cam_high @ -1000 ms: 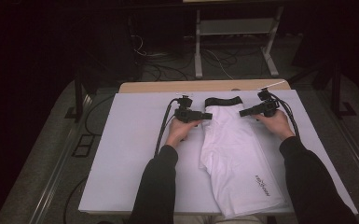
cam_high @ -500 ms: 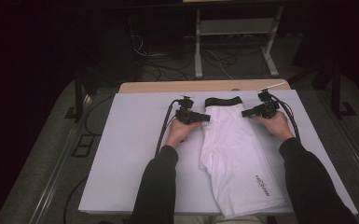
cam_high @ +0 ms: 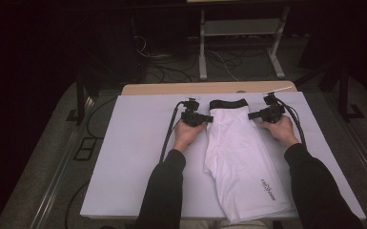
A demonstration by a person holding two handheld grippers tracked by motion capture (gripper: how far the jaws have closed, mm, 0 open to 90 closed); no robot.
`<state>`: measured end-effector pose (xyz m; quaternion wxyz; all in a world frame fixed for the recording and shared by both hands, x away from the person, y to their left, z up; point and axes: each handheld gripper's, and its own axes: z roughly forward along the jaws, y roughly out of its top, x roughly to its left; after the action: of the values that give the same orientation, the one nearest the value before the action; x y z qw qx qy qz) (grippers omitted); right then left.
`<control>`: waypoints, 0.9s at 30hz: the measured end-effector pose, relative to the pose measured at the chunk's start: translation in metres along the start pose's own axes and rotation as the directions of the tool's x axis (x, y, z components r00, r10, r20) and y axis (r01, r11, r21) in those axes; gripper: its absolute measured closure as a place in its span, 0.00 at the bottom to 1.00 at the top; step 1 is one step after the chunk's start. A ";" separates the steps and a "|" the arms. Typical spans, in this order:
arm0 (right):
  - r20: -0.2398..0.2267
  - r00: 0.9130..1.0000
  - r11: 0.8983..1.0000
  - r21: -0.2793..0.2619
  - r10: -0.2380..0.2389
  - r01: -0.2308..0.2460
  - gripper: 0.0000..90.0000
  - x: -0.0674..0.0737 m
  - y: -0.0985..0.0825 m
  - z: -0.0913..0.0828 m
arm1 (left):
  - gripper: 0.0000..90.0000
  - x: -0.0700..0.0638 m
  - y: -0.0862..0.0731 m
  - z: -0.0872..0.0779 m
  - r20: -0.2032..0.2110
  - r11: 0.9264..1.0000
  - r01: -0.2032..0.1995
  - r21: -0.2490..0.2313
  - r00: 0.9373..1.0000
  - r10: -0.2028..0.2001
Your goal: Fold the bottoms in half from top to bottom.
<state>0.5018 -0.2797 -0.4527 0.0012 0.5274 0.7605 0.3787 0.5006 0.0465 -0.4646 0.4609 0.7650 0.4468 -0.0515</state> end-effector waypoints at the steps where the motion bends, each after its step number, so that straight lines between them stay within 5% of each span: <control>1: -0.007 1.000 1.000 -0.003 0.002 -0.002 0.98 0.000 0.000 -0.001 | 0.97 0.000 0.000 0.000 0.001 1.000 0.000 0.001 1.000 0.000; 12: -0.031 0.998 0.998 -0.030 -0.059 0.058 0.98 0.011 0.002 -0.013 | 0.99 -0.008 0.003 -0.005 -0.021 0.999 -0.045 -0.009 0.999 0.045; 20: -0.038 0.995 0.994 -0.072 -0.088 0.085 0.98 0.017 0.002 -0.021 | 0.99 -0.015 0.007 -0.013 0.019 0.999 -0.023 -0.027 1.000 0.023; 27: -0.038 0.993 0.990 -0.083 -0.114 0.110 0.98 0.022 0.003 -0.034 | 0.99 -0.030 0.013 -0.027 0.028 0.998 -0.060 -0.023 0.998 0.060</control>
<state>0.4805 -0.2807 -0.4184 0.0275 0.4751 0.7728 0.4198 0.4831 0.0455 -0.4259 0.4771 0.7721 0.4176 -0.0434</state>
